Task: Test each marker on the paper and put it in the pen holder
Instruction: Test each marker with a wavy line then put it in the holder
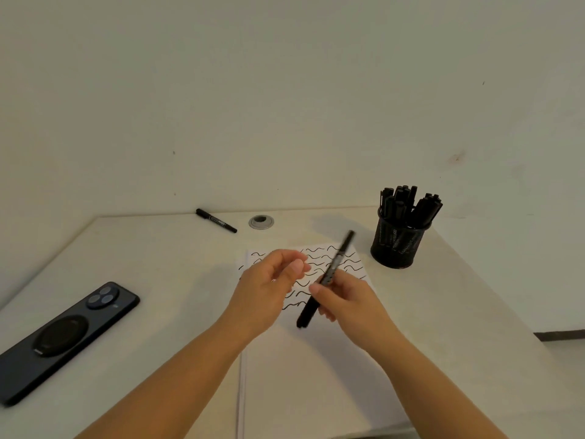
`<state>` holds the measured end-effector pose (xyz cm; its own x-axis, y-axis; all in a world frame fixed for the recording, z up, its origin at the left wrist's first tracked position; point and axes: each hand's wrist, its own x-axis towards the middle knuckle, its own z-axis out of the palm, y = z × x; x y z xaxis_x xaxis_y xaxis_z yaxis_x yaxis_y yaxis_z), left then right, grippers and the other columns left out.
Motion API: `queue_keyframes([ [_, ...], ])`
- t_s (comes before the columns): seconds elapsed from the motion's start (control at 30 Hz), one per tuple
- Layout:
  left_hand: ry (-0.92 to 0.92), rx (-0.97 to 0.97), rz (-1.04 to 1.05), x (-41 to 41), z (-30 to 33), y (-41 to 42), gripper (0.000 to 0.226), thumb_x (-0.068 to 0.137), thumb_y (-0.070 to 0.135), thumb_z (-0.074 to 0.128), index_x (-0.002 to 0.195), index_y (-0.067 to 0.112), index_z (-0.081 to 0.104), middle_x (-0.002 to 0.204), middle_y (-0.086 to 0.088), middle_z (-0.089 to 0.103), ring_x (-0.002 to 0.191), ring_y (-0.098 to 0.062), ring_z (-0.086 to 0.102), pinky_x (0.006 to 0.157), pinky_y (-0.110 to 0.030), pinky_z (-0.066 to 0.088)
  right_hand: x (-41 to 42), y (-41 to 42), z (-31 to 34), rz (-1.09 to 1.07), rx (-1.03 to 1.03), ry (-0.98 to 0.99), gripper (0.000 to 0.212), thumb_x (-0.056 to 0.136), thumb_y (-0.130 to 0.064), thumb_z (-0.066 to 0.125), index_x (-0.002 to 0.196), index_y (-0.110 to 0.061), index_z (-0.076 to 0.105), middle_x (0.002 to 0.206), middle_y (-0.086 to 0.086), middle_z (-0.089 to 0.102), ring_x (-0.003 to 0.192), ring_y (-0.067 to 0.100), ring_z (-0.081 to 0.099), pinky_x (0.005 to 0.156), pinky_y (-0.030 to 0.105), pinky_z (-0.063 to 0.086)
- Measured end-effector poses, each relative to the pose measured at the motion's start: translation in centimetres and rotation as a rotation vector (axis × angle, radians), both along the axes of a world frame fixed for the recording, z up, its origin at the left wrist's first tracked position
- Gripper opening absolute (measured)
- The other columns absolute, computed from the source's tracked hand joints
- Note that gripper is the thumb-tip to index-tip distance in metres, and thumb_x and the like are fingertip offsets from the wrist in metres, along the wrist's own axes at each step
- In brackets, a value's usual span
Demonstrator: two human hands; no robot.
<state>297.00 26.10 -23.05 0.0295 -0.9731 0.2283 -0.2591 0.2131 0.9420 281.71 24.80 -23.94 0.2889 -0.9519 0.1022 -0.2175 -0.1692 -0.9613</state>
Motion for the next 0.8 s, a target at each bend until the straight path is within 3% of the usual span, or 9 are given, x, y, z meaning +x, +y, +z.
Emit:
queue_keyframes([
  [0.13,-0.364,0.006,-0.058,-0.1,-0.9,1.1,0.015,0.091,0.033,0.049,0.082,0.041,0.059,0.074,0.02,0.066,0.073,0.006,0.06,0.073,-0.018,0.046,-0.2,0.2,-0.2,-0.095,0.059,-0.174,0.015,0.088,-0.016,0.058,0.073,-0.015,0.061,0.054,-0.004,0.06,0.051,0.009,0.054,0.053,0.02,0.045],
  [0.2,-0.408,0.032,-0.084,-0.4,-1.0,1.3,0.021,0.091,0.033,0.048,0.075,0.041,0.057,0.066,0.023,0.063,0.064,0.004,0.06,0.069,-0.022,0.047,-0.2,0.4,-0.2,-0.068,0.075,-0.2,0.018,0.09,-0.016,0.055,0.075,-0.014,0.064,0.056,-0.004,0.061,0.054,0.008,0.055,0.055,0.021,0.047],
  [0.37,-0.419,0.024,-0.045,-0.9,-0.7,1.4,0.02,0.088,0.033,0.053,0.071,0.041,0.061,0.059,0.021,0.061,0.059,0.003,0.059,0.061,-0.017,0.044,0.1,0.7,-0.5,-0.125,0.07,-0.195,0.023,0.091,-0.017,0.052,0.073,-0.014,0.066,0.049,-0.005,0.058,0.048,0.005,0.049,0.05,0.016,0.042],
  [0.47,-0.644,-0.099,0.096,-0.9,-0.8,1.4,0.014,0.085,0.045,0.053,0.082,0.038,0.065,0.071,0.015,0.065,0.066,-0.004,0.058,0.062,-0.027,0.046,-0.3,-0.6,-0.7,-0.351,0.162,-0.344,0.026,0.092,-0.019,0.049,0.069,-0.01,0.058,0.042,-0.006,0.047,0.038,0.006,0.04,0.044,0.016,0.035],
  [0.53,-0.781,-0.154,0.19,0.2,-1.3,1.6,0.021,0.085,0.05,0.05,0.091,0.036,0.064,0.078,0.014,0.066,0.069,-0.007,0.055,0.062,-0.027,0.045,-2.6,-2.0,0.0,-0.558,0.189,-0.492,0.027,0.094,-0.021,0.046,0.069,-0.012,0.053,0.048,-0.002,0.042,0.039,0.007,0.037,0.049,0.02,0.032],
  [0.63,-0.746,-0.034,0.17,2.6,-2.1,1.6,0.02,0.087,0.048,0.049,0.089,0.033,0.062,0.073,0.014,0.063,0.069,-0.009,0.056,0.064,-0.029,0.047,-6.6,-3.0,0.1,-0.658,0.079,-0.325,0.025,0.092,-0.026,0.05,0.071,-0.015,0.058,0.053,-0.001,0.045,0.046,0.012,0.039,0.052,0.025,0.033],
  [0.8,-0.682,-0.026,0.125,3.1,-3.2,0.2,0.013,0.089,0.041,0.05,0.088,0.033,0.06,0.068,0.018,0.059,0.065,-0.001,0.053,0.056,-0.017,0.036,-6.7,-3.7,-1.5,-0.531,0.049,-0.117,0.013,0.086,-0.016,0.058,0.078,-0.006,0.064,0.052,0.0,0.057,0.045,0.006,0.049,0.05,0.021,0.039],
])
